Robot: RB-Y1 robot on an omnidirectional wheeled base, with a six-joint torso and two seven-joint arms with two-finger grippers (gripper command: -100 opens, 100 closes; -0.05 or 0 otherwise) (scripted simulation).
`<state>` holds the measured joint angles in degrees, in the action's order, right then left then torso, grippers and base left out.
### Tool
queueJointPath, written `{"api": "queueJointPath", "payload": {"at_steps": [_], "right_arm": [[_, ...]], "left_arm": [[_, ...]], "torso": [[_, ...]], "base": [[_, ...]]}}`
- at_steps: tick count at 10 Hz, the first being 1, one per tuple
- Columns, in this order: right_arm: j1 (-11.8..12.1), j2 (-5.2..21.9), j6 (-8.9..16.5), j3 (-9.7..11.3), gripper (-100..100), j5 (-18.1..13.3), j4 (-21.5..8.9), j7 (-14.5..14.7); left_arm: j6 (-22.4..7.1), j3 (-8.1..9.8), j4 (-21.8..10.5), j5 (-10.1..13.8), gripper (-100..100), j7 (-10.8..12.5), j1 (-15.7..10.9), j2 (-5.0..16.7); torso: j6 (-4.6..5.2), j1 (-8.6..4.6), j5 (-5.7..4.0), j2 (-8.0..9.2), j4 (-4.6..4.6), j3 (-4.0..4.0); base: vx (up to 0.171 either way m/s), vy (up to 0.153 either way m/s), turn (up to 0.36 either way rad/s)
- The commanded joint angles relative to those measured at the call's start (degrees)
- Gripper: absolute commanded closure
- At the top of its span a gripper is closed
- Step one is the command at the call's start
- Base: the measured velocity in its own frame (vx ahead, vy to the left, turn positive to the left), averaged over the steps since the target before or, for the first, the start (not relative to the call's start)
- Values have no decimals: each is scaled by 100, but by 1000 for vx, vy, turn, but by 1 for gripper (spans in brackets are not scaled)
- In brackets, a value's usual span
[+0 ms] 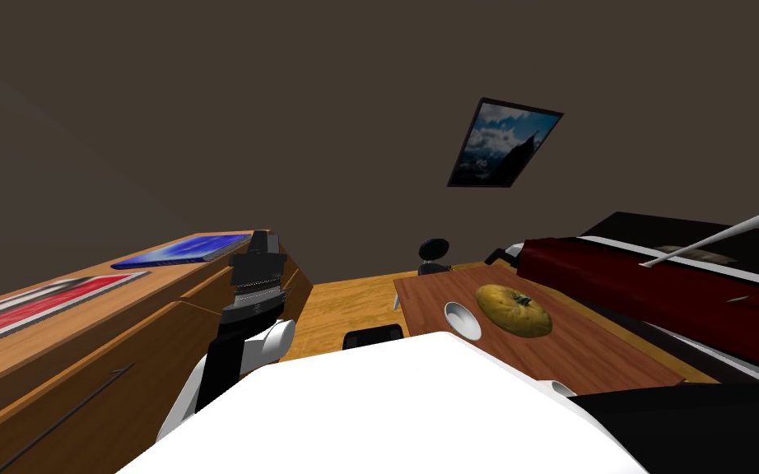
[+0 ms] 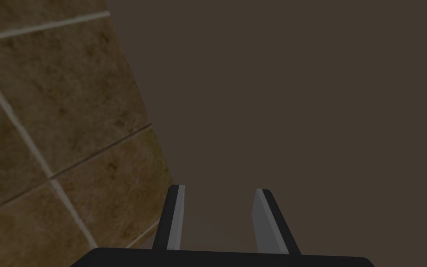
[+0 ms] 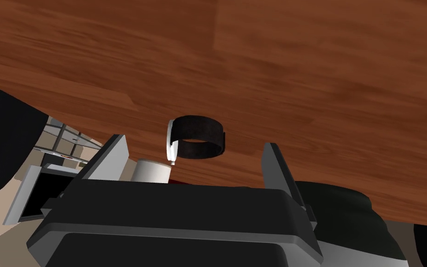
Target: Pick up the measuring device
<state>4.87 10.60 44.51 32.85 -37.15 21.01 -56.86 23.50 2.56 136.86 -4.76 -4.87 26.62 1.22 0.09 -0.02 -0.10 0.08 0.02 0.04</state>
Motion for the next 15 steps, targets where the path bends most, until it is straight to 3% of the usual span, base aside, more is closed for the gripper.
{"api": "queueJointPath", "payload": {"at_steps": [1, 2, 6, 7, 8, 10, 11, 12, 13, 15], "right_arm": [[0, 0, 0, 0, -100, 0, 0, 0], [1, 0, 2, 10, 100, 4, 2, 1], [-2, 1, 1, 9, 100, 2, 4, -2], [-1, 1, 2, 8, 0, 3, 4, -1], [82, -59, -233, -278, 100, -284, 74, 179], [82, -59, -233, -552, 100, -465, 74, 179], [192, -108, -442, -765, 100, -692, 207, 382], [192, -108, -442, -891, 100, -939, 8, 376], [192, -108, -442, -1106, 100, -939, 207, 382], [192, -108, -442, -1160, 100, -939, 207, 382]], "left_arm": [[0, 0, 0, 0, 0, 0, 0, 0], [0, 0, 0, 0, 0, 0, 0, 0], [0, 0, 0, 0, 0, 0, 0, 0], [0, 0, 0, 0, 0, 0, 0, 0], [0, 0, 0, 0, 0, 0, 0, 0], [0, 0, 0, 0, 0, 0, 0, 0], [0, 0, 0, 0, 0, 0, 0, 0], [0, 0, 0, 0, 0, 0, 0, 0], [0, 0, 0, 0, 0, 0, 0, 0], [0, 0, 0, 0, 0, 0, 0, 0]], "torso": [[0, 0, 0, 0, 0, 0], [0, 2, 1, -2, -1, -1], [1, 4, 1, -7, -4, -5], [0, 3, 0, -7, -3, -5], [0, 3, 0, -6, -3, -5], [-5, 14, -39, -19, -4, -11], [-7, 8, -45, -17, 0, -8], [-7, 8, -75, -21, -2, -11], [-6, 3, -86, -20, -3, -11], [-10, -10, -88, -14, 3, -6]], "base": [[0, 0, 0], [0, 0, 0], [0, 0, 0], [0, 0, 0], [33, 25, -68], [26, 38, -21], [30, 33, -62], [40, 38, -28], [20, 27, -4], [1, 4, 10]]}}
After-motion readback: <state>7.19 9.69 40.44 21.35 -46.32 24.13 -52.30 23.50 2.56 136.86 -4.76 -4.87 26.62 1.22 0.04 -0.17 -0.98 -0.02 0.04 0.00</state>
